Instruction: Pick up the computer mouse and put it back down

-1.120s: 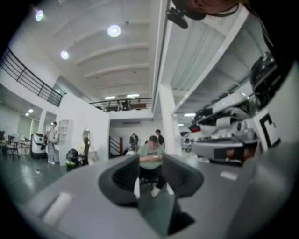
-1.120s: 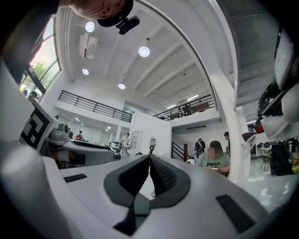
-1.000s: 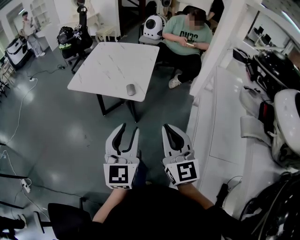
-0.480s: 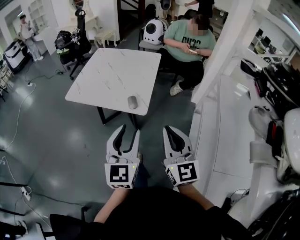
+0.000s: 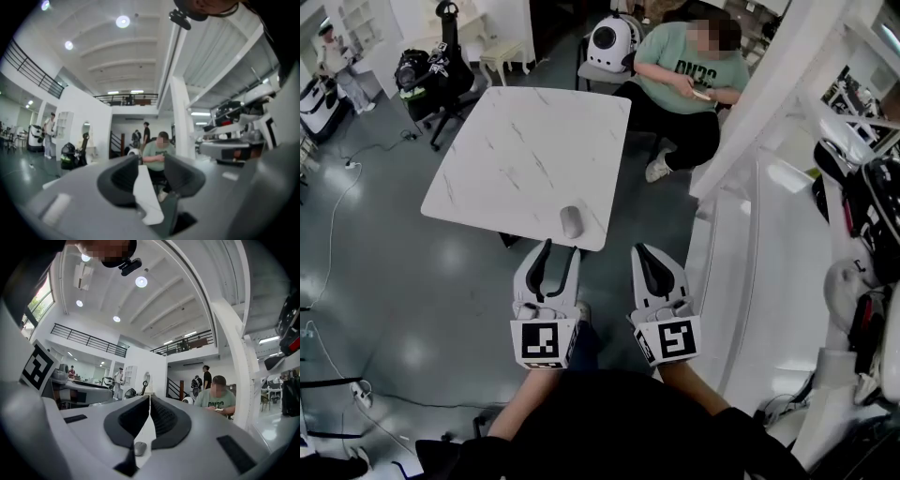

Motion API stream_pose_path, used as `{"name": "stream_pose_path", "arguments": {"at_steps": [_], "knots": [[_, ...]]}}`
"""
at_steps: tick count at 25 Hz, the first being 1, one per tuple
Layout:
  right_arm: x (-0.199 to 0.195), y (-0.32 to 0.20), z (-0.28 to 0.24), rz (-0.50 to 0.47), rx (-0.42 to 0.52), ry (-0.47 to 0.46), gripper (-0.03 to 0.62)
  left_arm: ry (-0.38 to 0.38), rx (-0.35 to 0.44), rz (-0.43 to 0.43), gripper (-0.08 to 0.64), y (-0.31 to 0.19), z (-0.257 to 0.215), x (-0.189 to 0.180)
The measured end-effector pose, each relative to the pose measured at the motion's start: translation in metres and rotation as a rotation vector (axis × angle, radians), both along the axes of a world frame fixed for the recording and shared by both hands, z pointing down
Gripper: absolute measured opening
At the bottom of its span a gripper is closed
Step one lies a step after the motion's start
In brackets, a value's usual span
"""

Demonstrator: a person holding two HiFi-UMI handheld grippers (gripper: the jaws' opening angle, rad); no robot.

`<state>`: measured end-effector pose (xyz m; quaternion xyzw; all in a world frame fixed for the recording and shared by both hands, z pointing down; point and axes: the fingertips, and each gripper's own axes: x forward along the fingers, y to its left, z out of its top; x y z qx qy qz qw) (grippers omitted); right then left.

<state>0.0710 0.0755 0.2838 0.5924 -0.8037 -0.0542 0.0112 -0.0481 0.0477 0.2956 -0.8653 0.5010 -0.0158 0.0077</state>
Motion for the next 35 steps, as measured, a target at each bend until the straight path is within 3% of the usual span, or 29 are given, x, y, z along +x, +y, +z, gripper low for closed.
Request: {"name": "stream_pose_path", "arguments": {"at_steps": [16, 23, 35], "knots": [[-0.008, -0.143, 0.044, 0.019, -0.047, 0.013, 0.021, 0.043, -0.061, 0.01, 0.176, -0.145, 0.04, -0.001], [-0.014, -0.171, 0.061, -0.003, -0.081, 0.015, 0.021, 0.052, -0.108, -0.011, 0.178, -0.169, 0.066, 0.002], [-0.015, -0.205, 0.102, -0.097, -0.156, 0.043, 0.021, 0.003, -0.198, -0.092, 0.178, -0.189, 0.115, 0.007]]}}
